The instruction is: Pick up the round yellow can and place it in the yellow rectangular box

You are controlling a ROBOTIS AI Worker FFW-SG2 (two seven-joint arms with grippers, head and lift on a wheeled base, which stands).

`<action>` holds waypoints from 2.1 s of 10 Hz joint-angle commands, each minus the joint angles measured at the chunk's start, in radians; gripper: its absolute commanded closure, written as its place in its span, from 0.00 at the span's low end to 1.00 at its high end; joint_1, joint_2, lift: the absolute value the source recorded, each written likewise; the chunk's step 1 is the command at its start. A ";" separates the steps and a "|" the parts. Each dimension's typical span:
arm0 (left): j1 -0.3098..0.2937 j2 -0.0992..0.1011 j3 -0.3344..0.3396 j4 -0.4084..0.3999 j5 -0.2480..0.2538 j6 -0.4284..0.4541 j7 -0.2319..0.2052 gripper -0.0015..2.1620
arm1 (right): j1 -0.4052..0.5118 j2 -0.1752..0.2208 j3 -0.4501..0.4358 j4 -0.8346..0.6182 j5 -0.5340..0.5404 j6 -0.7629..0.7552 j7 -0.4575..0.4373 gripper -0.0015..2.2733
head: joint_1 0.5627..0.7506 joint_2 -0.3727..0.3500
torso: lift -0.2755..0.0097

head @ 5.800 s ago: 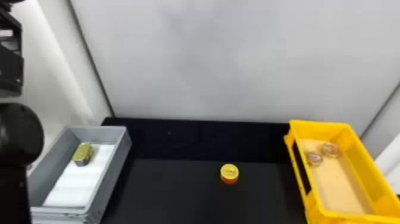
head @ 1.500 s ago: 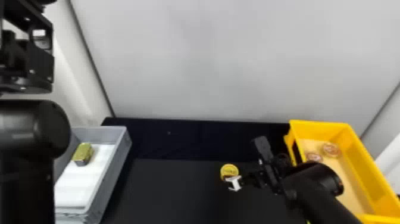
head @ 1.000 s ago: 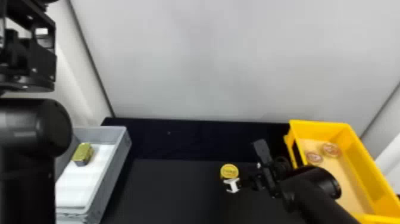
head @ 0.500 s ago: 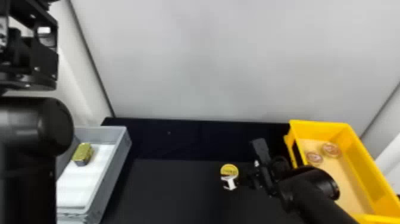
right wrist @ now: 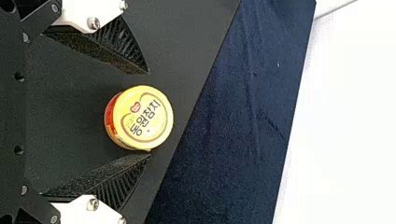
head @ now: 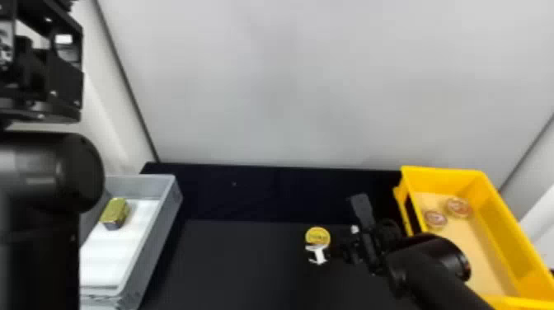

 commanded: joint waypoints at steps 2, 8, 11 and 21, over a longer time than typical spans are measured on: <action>-0.004 -0.001 -0.007 0.008 0.000 -0.003 0.001 0.07 | -0.007 0.001 0.001 0.012 -0.003 -0.005 0.002 0.10 | 0.53 0.59 | 0.97; -0.009 -0.003 -0.008 0.010 0.001 -0.006 0.001 0.07 | -0.009 -0.003 0.004 0.011 -0.005 -0.001 0.003 0.27 | 0.53 0.59 | 0.97; -0.008 -0.003 -0.004 0.007 0.001 -0.002 0.000 0.07 | -0.001 -0.003 0.004 -0.019 -0.011 0.006 0.005 0.27 | 0.53 0.59 | 0.97; 0.055 0.028 0.072 -0.078 0.000 0.064 -0.002 0.07 | 0.278 -0.068 -0.065 -0.884 -0.005 0.296 0.060 0.27 | 0.53 0.59 | 0.97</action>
